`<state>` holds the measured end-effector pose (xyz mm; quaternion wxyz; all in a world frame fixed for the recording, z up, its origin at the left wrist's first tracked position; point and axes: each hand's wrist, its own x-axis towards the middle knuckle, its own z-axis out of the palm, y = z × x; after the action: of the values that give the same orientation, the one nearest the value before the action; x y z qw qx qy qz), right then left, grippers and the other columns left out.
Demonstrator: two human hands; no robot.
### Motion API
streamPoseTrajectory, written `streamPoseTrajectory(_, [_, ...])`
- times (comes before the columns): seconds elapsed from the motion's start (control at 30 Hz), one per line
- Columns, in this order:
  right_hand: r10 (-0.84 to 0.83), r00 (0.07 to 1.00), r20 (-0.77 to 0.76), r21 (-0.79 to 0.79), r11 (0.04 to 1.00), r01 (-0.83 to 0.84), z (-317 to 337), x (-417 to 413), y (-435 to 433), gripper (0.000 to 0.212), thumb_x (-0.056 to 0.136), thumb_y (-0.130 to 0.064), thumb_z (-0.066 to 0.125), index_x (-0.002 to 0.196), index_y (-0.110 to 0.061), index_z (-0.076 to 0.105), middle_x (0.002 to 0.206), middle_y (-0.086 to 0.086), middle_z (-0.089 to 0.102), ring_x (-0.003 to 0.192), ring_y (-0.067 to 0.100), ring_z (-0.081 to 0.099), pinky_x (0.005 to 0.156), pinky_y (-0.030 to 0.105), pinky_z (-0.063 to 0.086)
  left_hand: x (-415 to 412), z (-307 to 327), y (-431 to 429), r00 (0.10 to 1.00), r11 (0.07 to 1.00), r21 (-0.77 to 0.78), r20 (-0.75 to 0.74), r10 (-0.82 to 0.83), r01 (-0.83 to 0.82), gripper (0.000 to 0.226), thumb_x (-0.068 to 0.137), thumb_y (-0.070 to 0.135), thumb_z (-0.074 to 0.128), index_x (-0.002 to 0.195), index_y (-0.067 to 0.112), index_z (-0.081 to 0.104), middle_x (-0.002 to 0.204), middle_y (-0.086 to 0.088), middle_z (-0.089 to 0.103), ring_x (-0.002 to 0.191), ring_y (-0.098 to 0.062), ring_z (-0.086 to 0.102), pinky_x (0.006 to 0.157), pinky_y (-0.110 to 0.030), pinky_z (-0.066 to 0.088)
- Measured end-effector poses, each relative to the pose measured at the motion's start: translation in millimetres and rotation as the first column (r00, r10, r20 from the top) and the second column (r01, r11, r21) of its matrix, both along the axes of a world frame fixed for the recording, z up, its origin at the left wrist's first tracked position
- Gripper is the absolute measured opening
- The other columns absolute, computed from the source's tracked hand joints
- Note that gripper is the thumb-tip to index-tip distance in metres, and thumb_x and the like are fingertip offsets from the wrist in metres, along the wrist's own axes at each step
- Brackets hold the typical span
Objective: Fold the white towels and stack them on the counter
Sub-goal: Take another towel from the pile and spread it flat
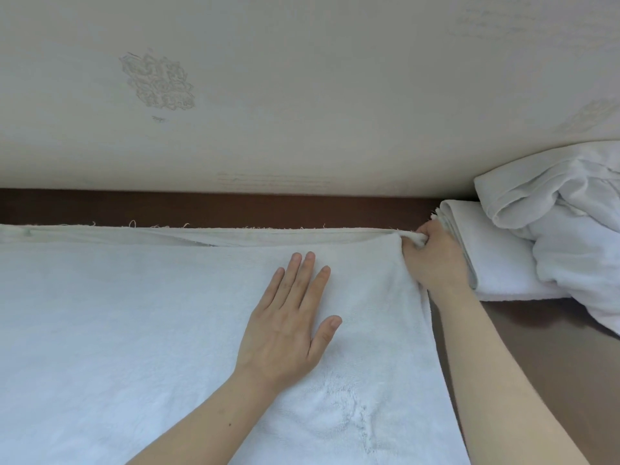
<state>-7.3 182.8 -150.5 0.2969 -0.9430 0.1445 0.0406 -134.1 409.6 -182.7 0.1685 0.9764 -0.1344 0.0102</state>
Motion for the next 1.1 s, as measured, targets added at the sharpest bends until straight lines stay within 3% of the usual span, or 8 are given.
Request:
streamPoseTrajectory(0.2, [0.47, 0.88, -0.073, -0.192, 0.859, -0.475, 11, 9, -14, 0.009, 0.086, -0.028, 0.071, 0.094, -0.025, 0.072, 0.122, -0.003, 0.053, 0.123, 0.022, 0.042, 0.101, 0.024, 0.025, 0, -1, -1, 1.0, 1.0, -0.007, 0.012, -0.008, 0.008, 0.07, 0.105, 0.054, 0.01, 0.154, 0.01, 0.032, 0.164, -0.01, 0.02, 0.153, -0.023, 0.013, 0.121, -0.042, 0.018])
streamPoseTrajectory(0.3, [0.334, 0.942, 0.033, -0.059, 0.942, -0.332, 13, 18, -17, 0.011, 0.09, -0.028, 0.068, 0.082, -0.02, 0.07, 0.096, -0.006, 0.062, 0.103, 0.019, 0.054, 0.081, 0.015, 0.034, -1, -3, -1, 1.0, 1.0, -0.012, 0.023, -0.004, 0.005, 0.069, 0.105, 0.054, 0.012, 0.154, 0.009, 0.032, 0.164, -0.01, 0.02, 0.153, -0.023, 0.013, 0.121, -0.042, 0.018])
streamPoseTrajectory(0.43, [-0.016, 0.998, 0.061, 0.101, 0.995, 0.01, 7, 21, -13, 0.027, 0.087, -0.026, 0.064, 0.073, -0.003, 0.064, 0.073, 0.009, 0.06, 0.079, 0.026, 0.052, 0.062, 0.033, 0.033, -1, -5, -1, 1.0, 1.0, -0.016, 0.03, -0.002, 0.003, 0.069, 0.105, 0.054, 0.013, 0.155, 0.009, 0.032, 0.164, -0.01, 0.02, 0.153, -0.023, 0.012, 0.121, -0.042, 0.019])
streamPoseTrajectory(0.5, [0.011, 0.999, 0.046, -0.022, 1.0, -0.01, -2, 18, -6, 0.022, 0.089, -0.018, 0.06, 0.079, 0.0, 0.067, 0.083, 0.014, 0.063, 0.084, 0.03, 0.052, 0.066, 0.035, 0.035, -1, -6, -1, 1.0, 1.0, -0.016, 0.025, 0.001, -0.001, 0.069, 0.105, 0.054, 0.012, 0.154, 0.009, 0.032, 0.164, -0.01, 0.021, 0.153, -0.023, 0.012, 0.121, -0.043, 0.02])
streamPoseTrajectory(0.63, [0.056, 0.986, 0.16, -0.163, 0.986, -0.03, 2, 10, 15, 0.023, 0.092, -0.02, 0.056, 0.111, -0.012, 0.066, 0.113, 0.013, 0.062, 0.113, 0.034, 0.05, 0.098, 0.042, 0.039, -1, -7, -2, 1.0, 1.0, -0.02, -0.007, 0.006, -0.007, 0.071, 0.105, 0.055, 0.011, 0.154, 0.01, 0.034, 0.163, -0.009, 0.023, 0.153, -0.022, 0.014, 0.121, -0.044, 0.025])
streamPoseTrajectory(0.73, [0.368, 0.877, 0.309, -0.252, 0.921, -0.298, 15, 2, 55, 0.021, 0.091, -0.018, 0.06, 0.111, -0.019, 0.067, 0.106, 0.006, 0.067, 0.104, 0.033, 0.056, 0.092, 0.047, 0.042, -1, -6, -3, 1.0, 1.0, -0.011, -0.026, 0.004, -0.004, 0.072, 0.104, 0.055, 0.009, 0.152, 0.009, 0.038, 0.162, -0.01, 0.027, 0.152, -0.023, 0.018, 0.121, -0.044, 0.025])
streamPoseTrajectory(0.83, [0.663, 0.729, 0.171, -0.115, 0.748, -0.654, 18, -8, 113, 0.024, 0.096, -0.018, 0.056, 0.117, -0.023, 0.066, 0.102, -0.002, 0.068, 0.102, 0.024, 0.056, 0.091, 0.043, 0.043, 0, -4, -2, 0.999, 1.0, -0.024, -0.043, -0.01, 0.009, 0.073, 0.104, 0.055, 0.008, 0.152, 0.009, 0.038, 0.161, -0.008, 0.03, 0.152, -0.022, 0.017, 0.123, -0.043, 0.02])
streamPoseTrajectory(1.1, [0.761, 0.648, -0.032, -0.113, 0.641, -0.759, 13, -8, 169, 0.035, 0.085, 0.008, 0.047, 0.099, -0.019, 0.065, 0.097, 0.0, 0.047, 0.089, 0.022, 0.047, 0.069, 0.036, 0.046, 1, 1, 0, 0.996, 0.995, -0.052, 0.011, -0.089, 0.089, 0.061, 0.105, 0.042, 0.02, 0.14, 0.006, 0.055, 0.145, -0.009, 0.055, 0.144, -0.026, 0.038, 0.119, -0.045, 0.026])
